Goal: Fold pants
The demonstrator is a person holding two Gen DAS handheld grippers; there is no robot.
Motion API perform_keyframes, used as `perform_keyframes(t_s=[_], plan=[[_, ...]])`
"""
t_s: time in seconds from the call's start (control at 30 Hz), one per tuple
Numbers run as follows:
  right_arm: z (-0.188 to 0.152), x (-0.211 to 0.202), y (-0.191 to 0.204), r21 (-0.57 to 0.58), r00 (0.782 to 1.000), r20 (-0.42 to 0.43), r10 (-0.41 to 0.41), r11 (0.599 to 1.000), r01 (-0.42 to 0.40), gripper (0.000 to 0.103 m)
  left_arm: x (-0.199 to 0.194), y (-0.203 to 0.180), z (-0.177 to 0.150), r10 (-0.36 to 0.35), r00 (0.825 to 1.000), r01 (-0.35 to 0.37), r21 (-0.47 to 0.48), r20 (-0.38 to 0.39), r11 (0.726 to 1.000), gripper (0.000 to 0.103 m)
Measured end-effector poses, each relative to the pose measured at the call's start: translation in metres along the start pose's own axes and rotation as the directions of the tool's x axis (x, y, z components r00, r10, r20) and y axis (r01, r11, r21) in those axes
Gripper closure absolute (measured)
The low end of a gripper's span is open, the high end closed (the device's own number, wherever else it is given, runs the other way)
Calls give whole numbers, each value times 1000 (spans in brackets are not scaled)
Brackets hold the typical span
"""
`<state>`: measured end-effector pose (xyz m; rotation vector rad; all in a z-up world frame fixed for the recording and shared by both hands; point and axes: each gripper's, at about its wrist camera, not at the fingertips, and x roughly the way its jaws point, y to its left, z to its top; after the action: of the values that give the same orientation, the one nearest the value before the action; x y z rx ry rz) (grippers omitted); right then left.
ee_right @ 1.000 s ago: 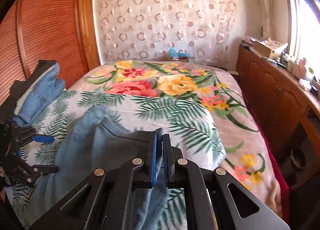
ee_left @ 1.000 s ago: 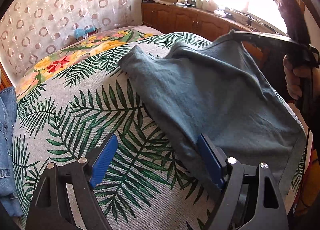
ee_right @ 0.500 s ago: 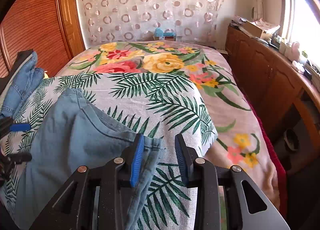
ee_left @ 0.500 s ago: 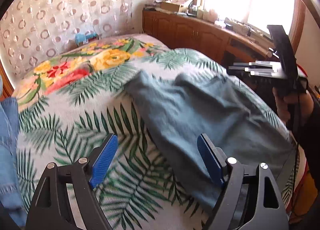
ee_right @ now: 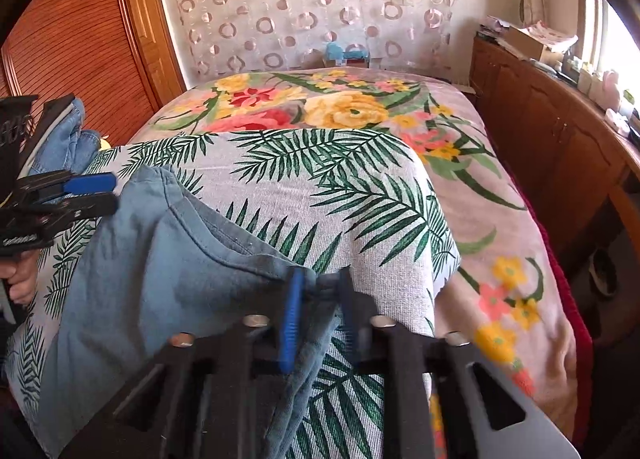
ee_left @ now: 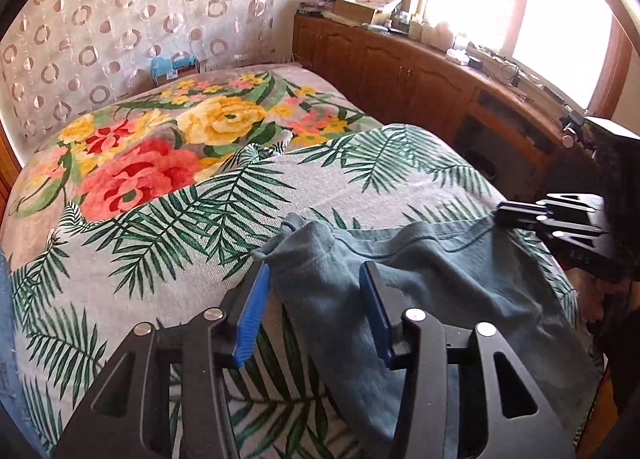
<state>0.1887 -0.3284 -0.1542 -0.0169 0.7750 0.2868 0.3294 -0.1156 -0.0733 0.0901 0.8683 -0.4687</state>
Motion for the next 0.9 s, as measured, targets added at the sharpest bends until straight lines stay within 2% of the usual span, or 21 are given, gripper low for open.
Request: perform_keyframes(t_s=[0.07, 0.17, 0.3, 0.43, 0.57, 0.67, 0.77, 0.83, 0.9], plan=[[1, -3, 0, -3, 1000, 22, 0, 1000, 0, 100, 6, 0, 2, -6, 1000, 6, -3, -7, 1000, 58], [2, -8, -2, 2, 998, 54, -29, 1000, 29, 101, 12, 0, 5, -12, 1000, 12, 4, -11, 1000, 61], [-1, -9, -3, 18, 995, 66, -76, 997, 75, 102, 16, -1, 5, -20, 1000, 20, 12, -14, 1000, 91], [-5, -7, 0, 16, 994, 60, -90, 996, 89, 102, 1, 6, 9, 8, 998, -7, -20, 56, 1000, 93], [-4, -8, 0, 26, 993, 54, -109, 994, 108, 102, -7, 7, 11, 10, 998, -8, -24, 60, 1000, 93], [-4, -12, -1, 39, 994, 50, -95, 995, 93, 102, -13, 5, 9, 24, 998, -23, -13, 58, 1000, 92], [-6, -24, 1, 48, 994, 67, -82, 996, 79, 102, -21, 0, 4, 38, 998, -38, -3, 55, 999, 78], [-10, -36, 5, 48, 994, 84, -72, 997, 68, 102, -31, -4, -2, 43, 997, -43, 8, 70, 999, 57], [-17, -48, 9, 43, 993, 96, -70, 997, 66, 102, -41, -8, -6, 43, 995, -45, 18, 88, 999, 46]])
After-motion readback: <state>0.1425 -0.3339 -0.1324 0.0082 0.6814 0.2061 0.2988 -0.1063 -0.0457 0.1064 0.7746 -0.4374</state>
